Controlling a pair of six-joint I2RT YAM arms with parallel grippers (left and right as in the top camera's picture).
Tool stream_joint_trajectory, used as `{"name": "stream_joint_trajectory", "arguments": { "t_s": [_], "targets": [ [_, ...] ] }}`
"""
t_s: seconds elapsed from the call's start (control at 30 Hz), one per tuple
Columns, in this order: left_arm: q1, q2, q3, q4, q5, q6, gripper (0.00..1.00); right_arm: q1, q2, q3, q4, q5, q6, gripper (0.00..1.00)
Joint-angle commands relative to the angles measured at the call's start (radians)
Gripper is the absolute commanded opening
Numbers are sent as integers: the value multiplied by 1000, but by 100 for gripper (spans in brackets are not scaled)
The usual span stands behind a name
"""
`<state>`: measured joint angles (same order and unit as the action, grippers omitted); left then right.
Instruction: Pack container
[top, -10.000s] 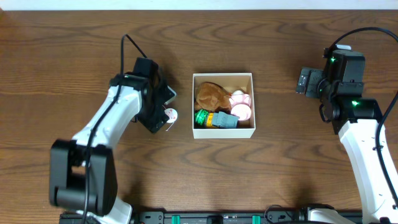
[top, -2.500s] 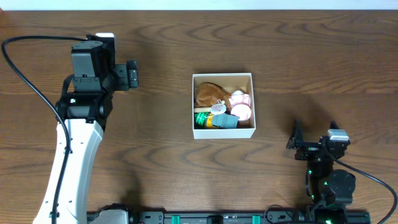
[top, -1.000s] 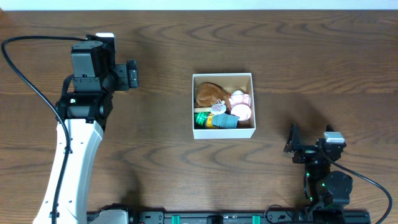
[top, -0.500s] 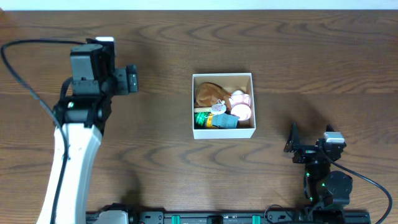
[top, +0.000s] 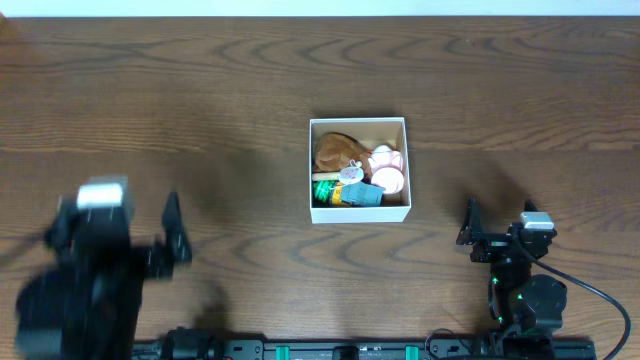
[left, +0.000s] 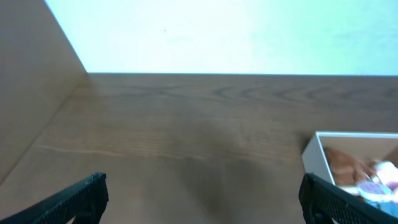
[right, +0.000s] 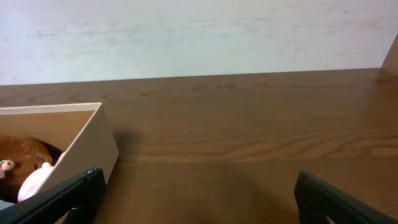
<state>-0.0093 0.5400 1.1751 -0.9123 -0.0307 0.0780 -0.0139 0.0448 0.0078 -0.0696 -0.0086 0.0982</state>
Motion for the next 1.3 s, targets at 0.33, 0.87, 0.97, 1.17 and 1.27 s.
{"name": "stream_joint_trajectory", "arguments": {
  "t_s": [0.33, 0.87, 0.97, 1.17, 1.27],
  "targets": [
    [3, -430, -311, -6, 49, -24, 98, 0, -6, -3, -3, -7, -9, 99],
    [2, -466, -995, 813, 49, -23, 98, 0, -6, -3, -3, -7, -9, 99],
    [3, -467, -1033, 847, 48, -19, 98, 0, -5, -3, -3, -7, -9, 99],
    [2, -479, -1062, 850, 48, -19, 98, 0, -5, -3, -3, -7, -9, 99],
    [2, -492, -1074, 850, 48, -20, 98, 0, -5, -3, -3, -7, -9, 99]
  ]
}}
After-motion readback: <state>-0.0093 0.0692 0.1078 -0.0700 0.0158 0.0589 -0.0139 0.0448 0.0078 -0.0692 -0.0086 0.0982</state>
